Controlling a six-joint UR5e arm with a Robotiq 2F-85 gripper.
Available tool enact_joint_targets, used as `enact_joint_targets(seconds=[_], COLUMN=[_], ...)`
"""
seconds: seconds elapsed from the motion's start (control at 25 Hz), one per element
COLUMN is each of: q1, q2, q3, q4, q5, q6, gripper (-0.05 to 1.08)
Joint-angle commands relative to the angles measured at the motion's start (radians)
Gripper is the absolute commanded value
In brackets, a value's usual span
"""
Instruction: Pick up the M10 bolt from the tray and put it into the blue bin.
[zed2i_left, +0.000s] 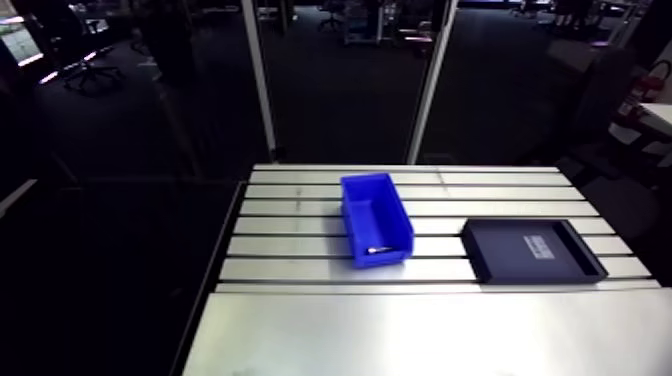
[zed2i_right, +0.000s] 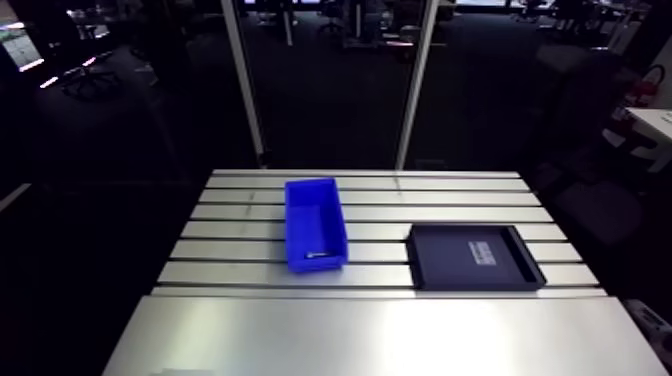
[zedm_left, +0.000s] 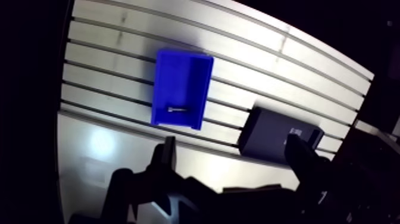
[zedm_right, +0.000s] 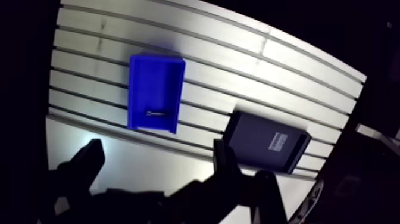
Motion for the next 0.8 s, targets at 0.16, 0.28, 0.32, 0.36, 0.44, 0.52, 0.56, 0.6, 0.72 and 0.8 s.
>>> enact_joint_targets(seconds=[0.16,0.28,0.32,0.36,0.44,0.52,0.56,0.6,0.72,0.8], q1=[-0.050,-0.050,-0.050,-0.050,-0.050,-0.050,-0.050,-0.050,-0.047,-0.044], q2=[-0.007,-0.007,-0.007,-0.007,-0.005,-0.005,-0.005,-0.005,-0.007,-0.005], q3=[-0.064,-0.081,-0.079,-0.073,-0.067,-0.066,-0.064,-0.063,-0.064,-0.064], q4=[0.091,0.111,0.110,0.105,0.102,0.100,0.099,0.096,0.093,0.094], q5=[0.003,0.006,0.006,0.006,0.006,0.003,0.003,0.004,0.004,0.004], q6=[0.182,0.185,0.185,0.185,0.185,0.185,0.185,0.185,0.185,0.185], gripper=[0.01,0.01,0.01,0.01,0.01,0.01,0.01,0.01,0.01,0.01])
